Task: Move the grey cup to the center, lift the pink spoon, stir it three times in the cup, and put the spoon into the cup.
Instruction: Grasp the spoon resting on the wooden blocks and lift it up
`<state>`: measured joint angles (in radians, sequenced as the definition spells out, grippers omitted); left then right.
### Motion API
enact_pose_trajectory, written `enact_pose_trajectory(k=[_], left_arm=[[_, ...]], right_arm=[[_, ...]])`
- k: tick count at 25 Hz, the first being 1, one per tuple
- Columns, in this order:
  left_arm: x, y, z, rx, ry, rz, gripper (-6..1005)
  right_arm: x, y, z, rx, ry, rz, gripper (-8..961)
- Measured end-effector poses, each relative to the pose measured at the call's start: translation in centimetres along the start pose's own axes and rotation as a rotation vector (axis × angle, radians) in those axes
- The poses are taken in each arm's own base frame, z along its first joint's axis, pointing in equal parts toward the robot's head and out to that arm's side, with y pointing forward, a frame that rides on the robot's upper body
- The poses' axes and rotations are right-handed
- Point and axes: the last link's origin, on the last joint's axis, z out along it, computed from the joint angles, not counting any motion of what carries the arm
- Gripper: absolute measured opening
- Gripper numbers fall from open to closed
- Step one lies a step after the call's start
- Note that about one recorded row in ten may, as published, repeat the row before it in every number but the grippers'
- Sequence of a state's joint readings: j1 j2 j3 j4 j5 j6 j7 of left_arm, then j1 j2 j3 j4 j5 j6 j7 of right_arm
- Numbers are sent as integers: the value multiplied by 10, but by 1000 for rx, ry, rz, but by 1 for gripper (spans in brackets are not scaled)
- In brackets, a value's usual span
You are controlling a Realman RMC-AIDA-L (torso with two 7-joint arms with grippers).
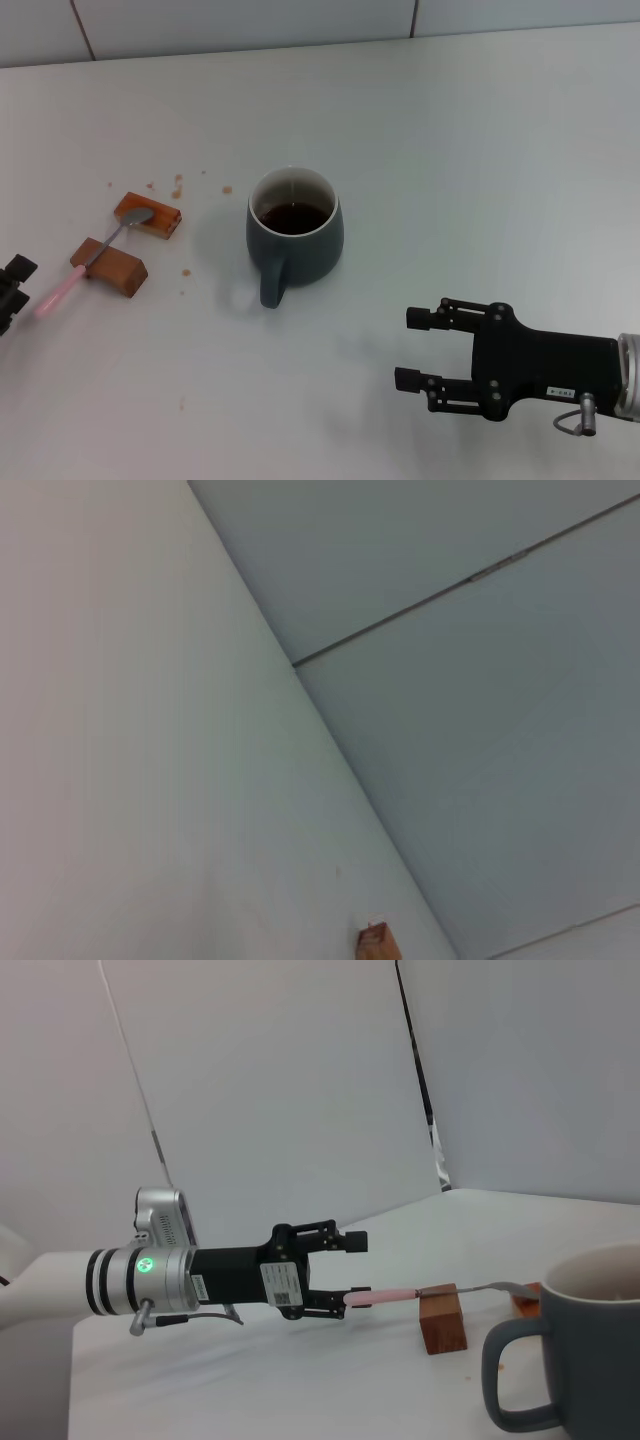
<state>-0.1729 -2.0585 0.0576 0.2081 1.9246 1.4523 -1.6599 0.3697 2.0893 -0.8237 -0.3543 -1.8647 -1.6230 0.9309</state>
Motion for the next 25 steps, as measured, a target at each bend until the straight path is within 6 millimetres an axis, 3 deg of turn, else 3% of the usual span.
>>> enact_pose_trajectory(k=[25], left_arm=[[-11, 6, 7, -35, -35, -43, 798]], right_arm=[[0, 0, 0, 2, -3, 0, 745]])
